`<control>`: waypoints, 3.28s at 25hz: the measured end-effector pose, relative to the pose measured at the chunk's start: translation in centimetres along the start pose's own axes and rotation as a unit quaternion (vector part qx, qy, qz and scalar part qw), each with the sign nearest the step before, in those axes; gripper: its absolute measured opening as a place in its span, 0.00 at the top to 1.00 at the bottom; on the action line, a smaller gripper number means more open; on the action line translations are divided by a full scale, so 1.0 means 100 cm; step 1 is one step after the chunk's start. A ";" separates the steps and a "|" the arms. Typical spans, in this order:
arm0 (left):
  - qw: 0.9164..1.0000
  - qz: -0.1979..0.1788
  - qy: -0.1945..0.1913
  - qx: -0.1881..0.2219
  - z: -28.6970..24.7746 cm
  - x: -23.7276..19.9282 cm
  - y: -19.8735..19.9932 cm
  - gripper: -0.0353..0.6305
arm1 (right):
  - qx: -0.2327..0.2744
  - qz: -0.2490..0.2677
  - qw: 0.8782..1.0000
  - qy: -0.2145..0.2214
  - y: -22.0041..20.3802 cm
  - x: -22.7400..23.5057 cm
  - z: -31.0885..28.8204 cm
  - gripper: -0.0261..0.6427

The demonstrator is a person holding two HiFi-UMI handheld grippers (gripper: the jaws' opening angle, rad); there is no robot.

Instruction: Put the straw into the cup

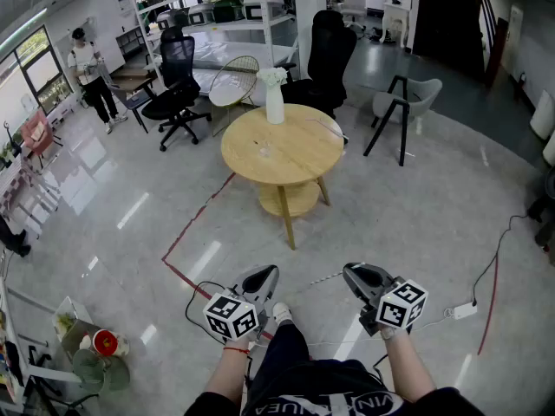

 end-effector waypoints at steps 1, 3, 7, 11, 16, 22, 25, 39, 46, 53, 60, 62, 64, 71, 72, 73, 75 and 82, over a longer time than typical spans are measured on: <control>1.000 0.001 0.000 -0.002 -0.003 -0.001 -0.002 0.94 | -0.001 -0.003 1.000 -0.002 -0.001 0.003 0.000 0.93; 1.000 0.004 0.001 -0.006 -0.008 -0.003 -0.004 0.94 | -0.004 -0.007 1.000 -0.004 -0.002 0.009 -0.001 0.93; 1.000 0.007 0.000 -0.013 -0.024 -0.013 -0.002 0.94 | -0.005 -0.012 1.000 -0.006 0.002 0.024 -0.011 0.93; 1.000 0.009 -0.001 -0.019 -0.042 -0.028 0.004 0.94 | -0.004 -0.019 1.000 -0.010 0.009 0.041 -0.027 0.93; 1.000 0.011 -0.002 -0.016 -0.065 -0.054 0.018 0.94 | -0.011 -0.022 1.000 -0.009 0.019 0.059 -0.056 0.93; 1.000 0.021 0.009 -0.016 -0.086 -0.102 0.030 0.94 | -0.024 -0.032 0.999 -0.006 0.027 0.082 -0.107 0.93; 1.000 0.021 0.010 -0.021 -0.092 -0.132 0.039 0.94 | -0.025 -0.036 0.999 -0.005 0.038 0.089 -0.141 0.93; 0.999 0.042 0.022 -0.016 -0.129 -0.262 0.069 0.94 | -0.032 -0.039 0.999 0.001 0.070 0.121 -0.279 0.93; 0.998 0.056 0.028 -0.023 -0.135 -0.294 0.059 0.94 | -0.041 -0.044 0.998 0.004 0.062 0.129 -0.309 0.93; 0.997 0.062 0.033 -0.019 -0.140 -0.304 0.063 0.94 | -0.044 -0.037 0.998 0.020 0.072 0.130 -0.329 0.93; 0.996 0.067 0.049 -0.022 -0.152 -0.330 0.069 0.94 | -0.046 -0.036 0.997 0.041 0.085 0.146 -0.366 0.93; 0.996 0.066 0.054 -0.024 -0.158 -0.342 0.075 0.94 | -0.045 -0.037 0.997 0.047 0.093 0.154 -0.382 0.93; 0.996 0.065 0.059 -0.025 -0.167 -0.356 0.081 0.94 | -0.042 -0.036 0.997 0.055 0.103 0.163 -0.398 0.93; 0.995 0.070 0.068 -0.024 -0.213 -0.399 0.096 0.94 | -0.042 -0.031 0.996 0.072 0.134 0.201 -0.444 0.93; 0.995 0.070 0.067 -0.025 -0.221 -0.403 0.099 0.94 | -0.042 -0.031 0.996 0.073 0.139 0.209 -0.450 0.93; 0.995 0.071 0.067 -0.024 -0.228 -0.408 0.102 0.94 | -0.041 -0.031 0.996 0.075 0.144 0.216 -0.456 0.93; 0.995 0.072 0.070 -0.021 -0.242 -0.418 0.111 0.94 | -0.038 -0.031 0.995 0.082 0.157 0.227 -0.469 0.93; 0.992 0.079 0.090 -0.025 -0.271 -0.446 0.124 0.94 | -0.030 -0.032 0.994 0.104 0.187 0.255 -0.505 0.93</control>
Point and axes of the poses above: the fingertips, and each gripper's own axes: z backward along the fingers, x to its right, y out of its top, the point moved 1 cm from there along z, backward along the fingers
